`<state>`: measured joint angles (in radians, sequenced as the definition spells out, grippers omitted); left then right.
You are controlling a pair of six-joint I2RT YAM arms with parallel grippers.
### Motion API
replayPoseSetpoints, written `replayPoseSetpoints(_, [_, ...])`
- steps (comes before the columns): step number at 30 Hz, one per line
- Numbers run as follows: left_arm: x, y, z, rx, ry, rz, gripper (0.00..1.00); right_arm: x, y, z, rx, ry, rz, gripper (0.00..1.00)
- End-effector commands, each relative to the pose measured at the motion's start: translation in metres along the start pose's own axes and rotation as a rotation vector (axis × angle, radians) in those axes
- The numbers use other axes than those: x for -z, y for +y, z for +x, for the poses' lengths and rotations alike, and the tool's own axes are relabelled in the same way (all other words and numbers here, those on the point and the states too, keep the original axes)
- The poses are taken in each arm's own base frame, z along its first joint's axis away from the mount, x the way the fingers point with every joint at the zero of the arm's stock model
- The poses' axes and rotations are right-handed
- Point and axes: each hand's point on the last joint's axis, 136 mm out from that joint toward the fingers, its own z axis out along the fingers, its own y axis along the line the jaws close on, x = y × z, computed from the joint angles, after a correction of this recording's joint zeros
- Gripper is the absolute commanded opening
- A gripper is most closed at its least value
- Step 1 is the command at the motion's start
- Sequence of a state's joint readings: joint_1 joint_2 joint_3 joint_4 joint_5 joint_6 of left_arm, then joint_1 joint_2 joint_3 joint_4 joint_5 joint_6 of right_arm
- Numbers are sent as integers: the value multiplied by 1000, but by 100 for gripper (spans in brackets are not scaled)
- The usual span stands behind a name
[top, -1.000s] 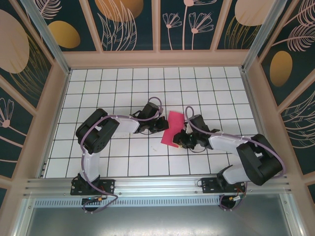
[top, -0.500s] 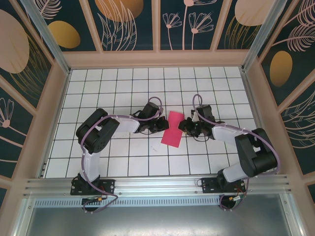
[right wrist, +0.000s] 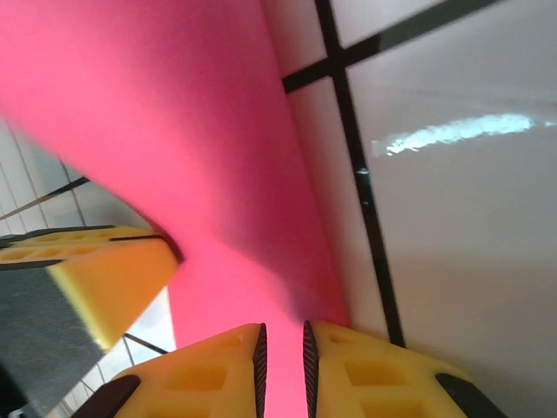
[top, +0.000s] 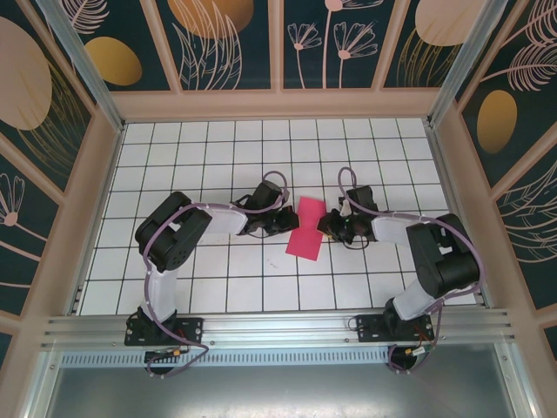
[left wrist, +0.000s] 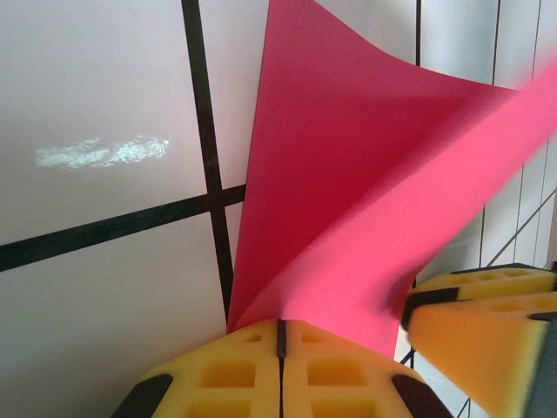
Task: Fold a paper plane with a square sheet of paper (pick it up from the middle)
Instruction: Fold the square sheet of paper in half at the center of the table.
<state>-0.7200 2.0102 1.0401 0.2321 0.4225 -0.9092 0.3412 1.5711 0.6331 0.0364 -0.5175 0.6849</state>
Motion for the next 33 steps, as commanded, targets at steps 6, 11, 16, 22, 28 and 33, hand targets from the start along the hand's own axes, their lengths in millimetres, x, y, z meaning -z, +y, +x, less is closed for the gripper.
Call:
replayPoseSetpoints(6, [-17,40,29,24,88,-122,9,10,38,-33,93,-58,-53,23])
replayPoseSetpoints(11, [-17,40,30,21,93,-122,9,-4,22,-35,74,-39,-22,23])
replayPoseSetpoints(16, [-17,41,30,23,92,-124,9,-19,-8,-31,39,-11,65,23])
replayPoseSetpoints(22, [-16,41,30,23,92,-125,8,-25,-24,-28,11,10,134,23])
replayPoseSetpoints(28, [-16,44,32,23,94,-133,8,2,29,-48,80,-51,-1,23])
replayPoseSetpoints(33, [-16,43,32,26,94,-128,8,7,40,-61,101,-71,-33,23])
